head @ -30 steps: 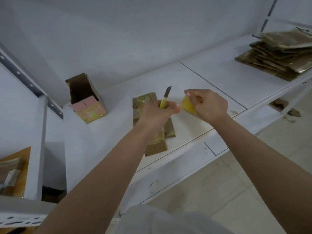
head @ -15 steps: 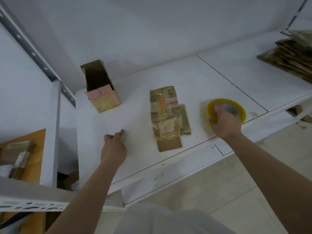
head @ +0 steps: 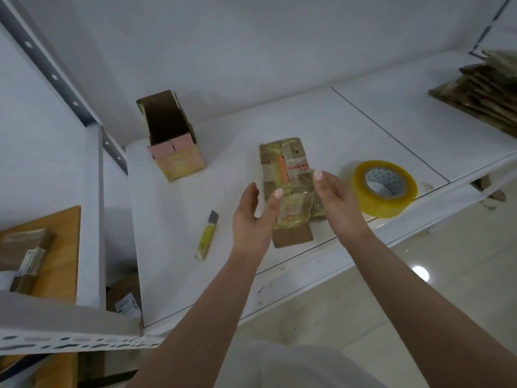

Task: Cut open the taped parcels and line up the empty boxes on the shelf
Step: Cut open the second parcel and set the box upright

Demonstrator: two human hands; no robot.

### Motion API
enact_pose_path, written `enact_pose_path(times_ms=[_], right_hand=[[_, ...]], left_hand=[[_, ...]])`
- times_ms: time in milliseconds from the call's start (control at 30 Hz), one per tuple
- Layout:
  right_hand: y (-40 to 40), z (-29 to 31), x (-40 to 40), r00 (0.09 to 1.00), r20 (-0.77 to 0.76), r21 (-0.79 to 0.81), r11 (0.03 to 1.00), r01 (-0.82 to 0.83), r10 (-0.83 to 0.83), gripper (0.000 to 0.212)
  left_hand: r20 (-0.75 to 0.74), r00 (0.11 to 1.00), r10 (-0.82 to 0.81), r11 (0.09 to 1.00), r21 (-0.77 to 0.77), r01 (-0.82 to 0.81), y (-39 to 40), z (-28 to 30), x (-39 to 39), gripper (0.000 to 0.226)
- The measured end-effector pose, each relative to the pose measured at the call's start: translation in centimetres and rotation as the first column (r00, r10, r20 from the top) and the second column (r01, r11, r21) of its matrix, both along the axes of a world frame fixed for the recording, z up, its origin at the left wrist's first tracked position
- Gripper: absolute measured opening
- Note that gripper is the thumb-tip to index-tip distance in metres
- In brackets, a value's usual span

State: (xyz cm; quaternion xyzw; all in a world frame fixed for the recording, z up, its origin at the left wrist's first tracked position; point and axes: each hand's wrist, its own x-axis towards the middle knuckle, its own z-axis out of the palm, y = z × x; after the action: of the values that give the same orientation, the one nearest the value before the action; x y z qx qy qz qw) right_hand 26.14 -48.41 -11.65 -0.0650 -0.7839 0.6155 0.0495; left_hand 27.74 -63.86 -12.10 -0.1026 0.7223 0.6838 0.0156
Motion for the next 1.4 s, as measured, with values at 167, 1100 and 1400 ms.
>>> enact_pose_path(times_ms=[167, 1100, 1400], right_hand=[[-1.3, -0.2, 1.2, 0.995, -0.100, 0.072, 0.997, -0.016, 0.023, 0.035], [-2.8, 7.9, 5.1, 0.929, -0.322, 0.136, 0.963, 0.234, -0.181, 0.013], [-2.7, 10.3, 6.3, 0.953, -0.291, 0.072, 0.991, 0.109, -0.084, 0.014]], left_hand=[[-0.175, 0.984, -0.018, 0.999, 0.036, 0.025, 0.2, 0.4, 0.5, 0.032], [-0.406, 0.907, -0.109, 0.991, -0.116, 0.067, -2.6, 8.8, 1.2, 0.059], [-0.448, 0.818, -0.361, 0.929, -0.252, 0.271, -2.6, 9.0, 1.4, 0.070]])
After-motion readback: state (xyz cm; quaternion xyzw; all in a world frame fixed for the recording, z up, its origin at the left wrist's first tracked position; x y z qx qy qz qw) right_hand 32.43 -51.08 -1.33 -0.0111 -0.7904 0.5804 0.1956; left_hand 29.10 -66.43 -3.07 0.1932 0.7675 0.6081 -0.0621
